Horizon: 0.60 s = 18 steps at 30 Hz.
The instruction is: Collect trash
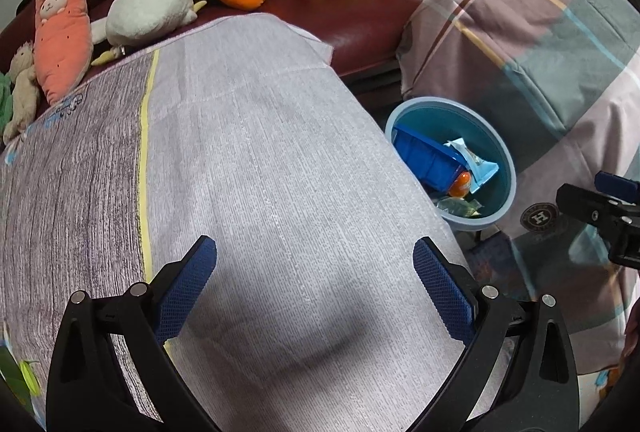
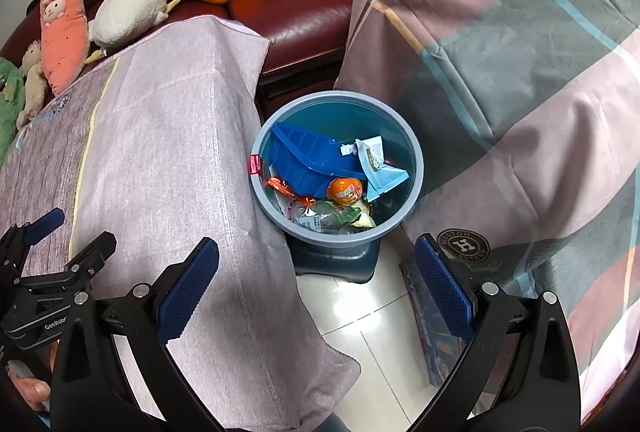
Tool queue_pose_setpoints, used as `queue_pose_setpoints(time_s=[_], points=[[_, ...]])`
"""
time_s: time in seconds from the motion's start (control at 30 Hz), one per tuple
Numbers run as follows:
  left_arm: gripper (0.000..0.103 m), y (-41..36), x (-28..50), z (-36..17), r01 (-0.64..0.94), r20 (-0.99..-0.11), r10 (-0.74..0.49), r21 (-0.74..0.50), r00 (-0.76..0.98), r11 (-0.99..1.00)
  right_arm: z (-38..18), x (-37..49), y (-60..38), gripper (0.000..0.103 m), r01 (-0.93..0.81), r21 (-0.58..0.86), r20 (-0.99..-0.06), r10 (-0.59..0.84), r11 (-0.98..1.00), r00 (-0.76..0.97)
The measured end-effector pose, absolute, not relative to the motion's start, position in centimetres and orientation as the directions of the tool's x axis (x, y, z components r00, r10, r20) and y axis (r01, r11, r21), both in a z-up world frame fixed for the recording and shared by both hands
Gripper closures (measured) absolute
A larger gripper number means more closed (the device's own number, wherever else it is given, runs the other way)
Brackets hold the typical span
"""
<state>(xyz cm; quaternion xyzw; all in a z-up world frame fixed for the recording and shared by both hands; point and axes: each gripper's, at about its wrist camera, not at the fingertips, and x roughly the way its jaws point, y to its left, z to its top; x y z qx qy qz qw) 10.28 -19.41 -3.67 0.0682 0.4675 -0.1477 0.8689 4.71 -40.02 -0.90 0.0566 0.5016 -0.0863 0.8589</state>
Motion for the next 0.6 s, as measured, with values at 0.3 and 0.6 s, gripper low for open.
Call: queue_pose_setpoints(time_s=[0.3, 0.6], points=[[0.004, -20.1, 10.8, -4.1, 0.317, -0.839, -0.183, -0.013, 0.512, 0.948, -1.2, 5.6, -40.4, 0.009, 0.212, 0.009, -0.876, -0.095, 0.977, 0.474], [0.004, -20.5, 11.1, -4.4, 0.318, -0.844, -0.175, -0.005, 0.507, 0.948, -1.2, 6.1, -40.7, 0.009, 0.216, -0.002, -0.873, -0.107, 0.977, 0.476]])
